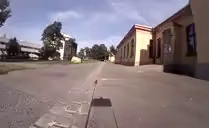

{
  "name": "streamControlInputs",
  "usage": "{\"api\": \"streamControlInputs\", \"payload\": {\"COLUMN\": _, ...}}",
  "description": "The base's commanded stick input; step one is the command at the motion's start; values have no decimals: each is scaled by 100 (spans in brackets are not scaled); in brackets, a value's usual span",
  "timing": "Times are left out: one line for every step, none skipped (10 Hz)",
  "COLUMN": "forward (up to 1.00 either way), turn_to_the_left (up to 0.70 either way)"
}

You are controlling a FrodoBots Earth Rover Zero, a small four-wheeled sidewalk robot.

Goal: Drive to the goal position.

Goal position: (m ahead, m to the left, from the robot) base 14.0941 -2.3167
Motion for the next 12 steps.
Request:
{"api": "streamControlInputs", "payload": {"forward": 45, "turn_to_the_left": 0}}
{"api": "streamControlInputs", "payload": {"forward": 45, "turn_to_the_left": 0}}
{"api": "streamControlInputs", "payload": {"forward": 45, "turn_to_the_left": 0}}
{"api": "streamControlInputs", "payload": {"forward": 45, "turn_to_the_left": 0}}
{"api": "streamControlInputs", "payload": {"forward": 45, "turn_to_the_left": 0}}
{"api": "streamControlInputs", "payload": {"forward": 45, "turn_to_the_left": 0}}
{"api": "streamControlInputs", "payload": {"forward": 45, "turn_to_the_left": 0}}
{"api": "streamControlInputs", "payload": {"forward": 45, "turn_to_the_left": 0}}
{"api": "streamControlInputs", "payload": {"forward": 45, "turn_to_the_left": 0}}
{"api": "streamControlInputs", "payload": {"forward": 45, "turn_to_the_left": 0}}
{"api": "streamControlInputs", "payload": {"forward": 45, "turn_to_the_left": 0}}
{"api": "streamControlInputs", "payload": {"forward": 45, "turn_to_the_left": 0}}
